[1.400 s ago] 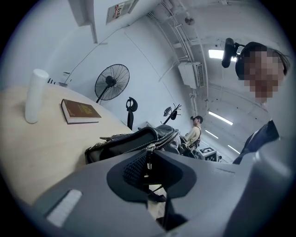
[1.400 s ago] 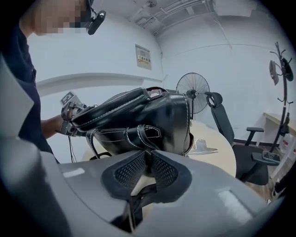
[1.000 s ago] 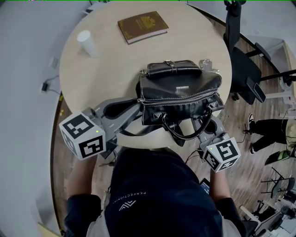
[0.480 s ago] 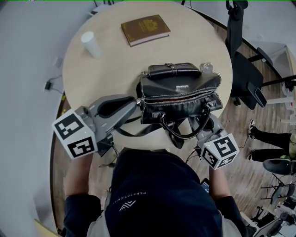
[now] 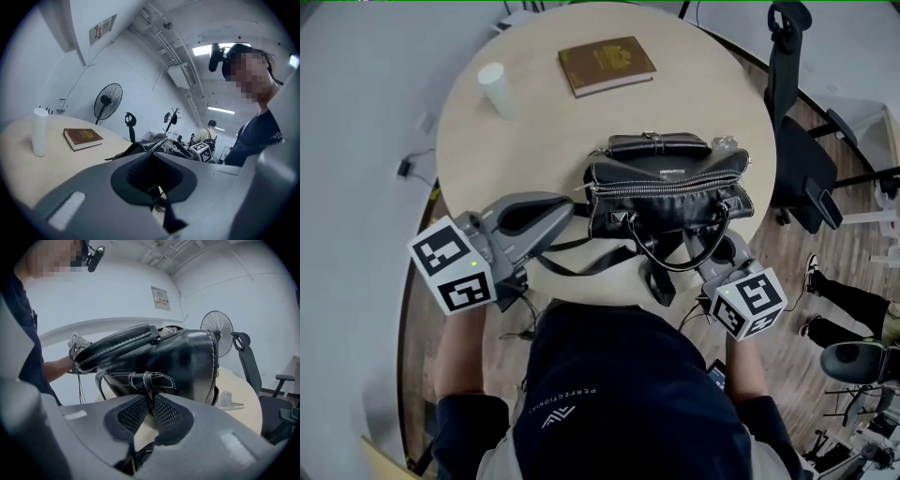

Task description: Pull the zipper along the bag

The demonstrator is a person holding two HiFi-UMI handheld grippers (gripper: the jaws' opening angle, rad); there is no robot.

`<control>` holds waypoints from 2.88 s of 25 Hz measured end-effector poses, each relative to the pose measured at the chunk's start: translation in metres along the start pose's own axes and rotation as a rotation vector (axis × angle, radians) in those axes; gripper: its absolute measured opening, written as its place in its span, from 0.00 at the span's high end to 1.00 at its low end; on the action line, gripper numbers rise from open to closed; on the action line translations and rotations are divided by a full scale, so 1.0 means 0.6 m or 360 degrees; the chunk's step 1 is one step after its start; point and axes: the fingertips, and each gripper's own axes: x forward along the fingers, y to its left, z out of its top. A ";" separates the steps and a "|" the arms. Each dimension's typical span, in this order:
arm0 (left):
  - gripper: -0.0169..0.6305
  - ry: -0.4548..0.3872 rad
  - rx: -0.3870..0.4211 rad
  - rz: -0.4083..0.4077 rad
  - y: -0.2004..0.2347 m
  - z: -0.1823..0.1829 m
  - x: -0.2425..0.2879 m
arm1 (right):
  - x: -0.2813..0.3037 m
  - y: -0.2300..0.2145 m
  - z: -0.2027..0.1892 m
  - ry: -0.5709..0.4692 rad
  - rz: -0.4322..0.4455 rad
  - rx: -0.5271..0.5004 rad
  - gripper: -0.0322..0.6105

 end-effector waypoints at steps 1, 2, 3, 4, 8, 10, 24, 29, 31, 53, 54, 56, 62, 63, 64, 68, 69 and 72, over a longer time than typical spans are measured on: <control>0.95 0.0008 0.0009 0.0025 0.007 -0.010 0.003 | 0.001 0.000 0.000 0.0002 -0.0002 -0.0002 0.91; 0.95 0.0018 0.0032 0.0057 0.014 -0.018 0.005 | 0.001 0.000 0.000 0.0005 -0.0004 -0.0005 0.91; 0.95 0.0026 0.0064 0.0094 0.021 -0.024 0.008 | 0.001 -0.001 0.000 0.0009 -0.0005 -0.0008 0.91; 0.94 0.0029 0.0102 0.0131 0.027 -0.027 0.009 | 0.000 -0.002 0.000 0.0014 -0.0006 -0.0009 0.91; 0.75 0.0020 0.0278 0.0226 0.039 -0.027 0.016 | -0.001 -0.004 -0.001 0.0025 -0.0009 0.0004 0.91; 0.74 0.0030 0.0398 0.0265 0.042 -0.028 0.023 | -0.001 -0.005 0.000 0.0027 -0.0013 0.0007 0.91; 0.89 0.0131 0.0630 0.0132 0.025 -0.016 0.054 | -0.023 -0.003 -0.005 0.0091 -0.0058 -0.0012 0.88; 0.93 0.0132 0.0610 0.0127 0.030 -0.014 0.052 | -0.049 -0.012 -0.007 0.0100 -0.0089 -0.0019 0.87; 0.93 0.0148 0.0597 0.0128 0.032 -0.015 0.050 | -0.063 -0.014 -0.006 0.0119 -0.0099 -0.0046 0.85; 0.93 0.0187 0.0265 0.0161 0.037 -0.032 0.028 | -0.079 -0.049 0.093 -0.0009 0.0140 -0.0239 0.49; 0.93 0.0173 0.0171 0.0140 0.038 -0.031 0.027 | -0.079 -0.050 0.093 -0.0005 0.0144 -0.0246 0.48; 0.93 0.0135 -0.0003 0.0087 0.037 -0.032 0.025 | -0.076 -0.051 0.093 0.0008 0.0151 -0.0271 0.48; 0.93 0.0139 -0.0094 0.0059 0.022 -0.025 0.021 | -0.069 -0.042 0.097 0.0042 0.0177 -0.0359 0.50; 0.93 0.0141 -0.0105 0.0059 0.020 -0.023 0.021 | -0.069 -0.041 0.098 0.0039 0.0179 -0.0362 0.50; 0.93 0.0141 -0.0119 0.0058 0.019 -0.020 0.022 | -0.069 -0.042 0.099 0.0036 0.0181 -0.0363 0.50; 0.93 0.0135 -0.0181 0.0049 0.017 -0.014 0.023 | -0.071 -0.044 0.099 0.0031 0.0195 -0.0355 0.51; 0.93 0.0128 -0.0205 0.0038 0.016 -0.012 0.023 | -0.071 -0.044 0.098 0.0032 0.0196 -0.0355 0.51; 0.93 0.0112 -0.0269 0.0002 0.012 -0.006 0.026 | -0.072 -0.045 0.094 0.0030 0.0193 -0.0356 0.51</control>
